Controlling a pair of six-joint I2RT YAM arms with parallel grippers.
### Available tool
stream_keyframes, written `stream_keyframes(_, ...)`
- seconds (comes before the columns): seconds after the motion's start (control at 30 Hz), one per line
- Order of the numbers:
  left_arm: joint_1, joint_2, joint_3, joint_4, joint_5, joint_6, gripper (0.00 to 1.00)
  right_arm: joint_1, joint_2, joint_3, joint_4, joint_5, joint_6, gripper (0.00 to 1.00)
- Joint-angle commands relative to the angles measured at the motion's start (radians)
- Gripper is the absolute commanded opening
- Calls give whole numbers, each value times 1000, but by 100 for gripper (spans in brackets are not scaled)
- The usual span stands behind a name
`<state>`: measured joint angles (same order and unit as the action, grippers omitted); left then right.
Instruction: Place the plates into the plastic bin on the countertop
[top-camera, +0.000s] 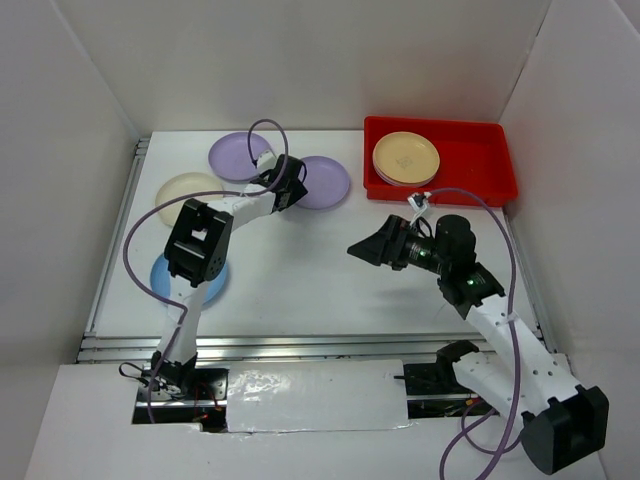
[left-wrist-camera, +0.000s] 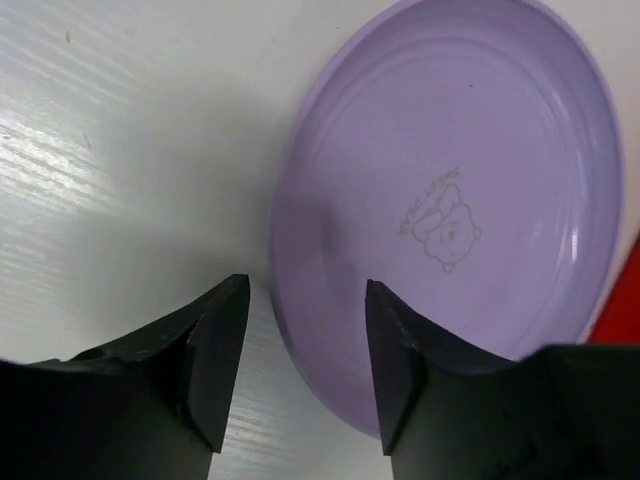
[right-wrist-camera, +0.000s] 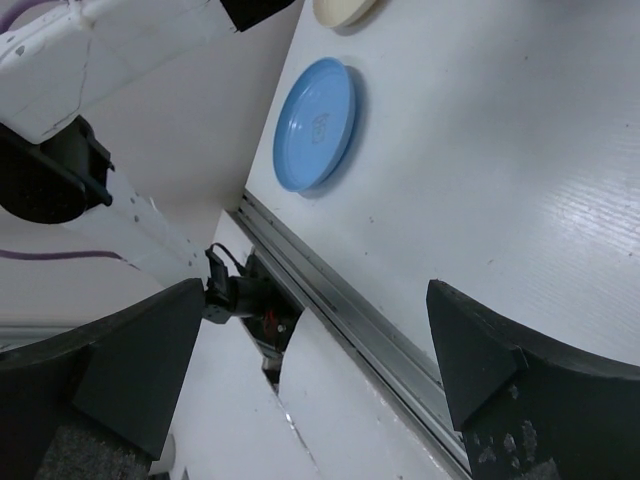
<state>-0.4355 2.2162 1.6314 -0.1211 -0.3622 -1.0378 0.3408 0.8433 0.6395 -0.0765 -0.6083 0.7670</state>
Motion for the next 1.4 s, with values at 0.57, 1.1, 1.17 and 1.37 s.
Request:
stream_keyframes(0.57,-34,-523,-280,-247,-85,145,0,9,153,148,-146,252,-130,100)
stream_keyframes(1.1,-37,-1150,-685,-383,155,303,0,243,665,422,-172,512,-100,61)
stream_keyframes(1.17,-26,-1197,-685,-405,144,312,0,276,681,416,-164,496,-95,40)
stream_keyframes(1.37,-6,-1238,-644,-474,149,317,36,351,688,423,-181,547,-69,0)
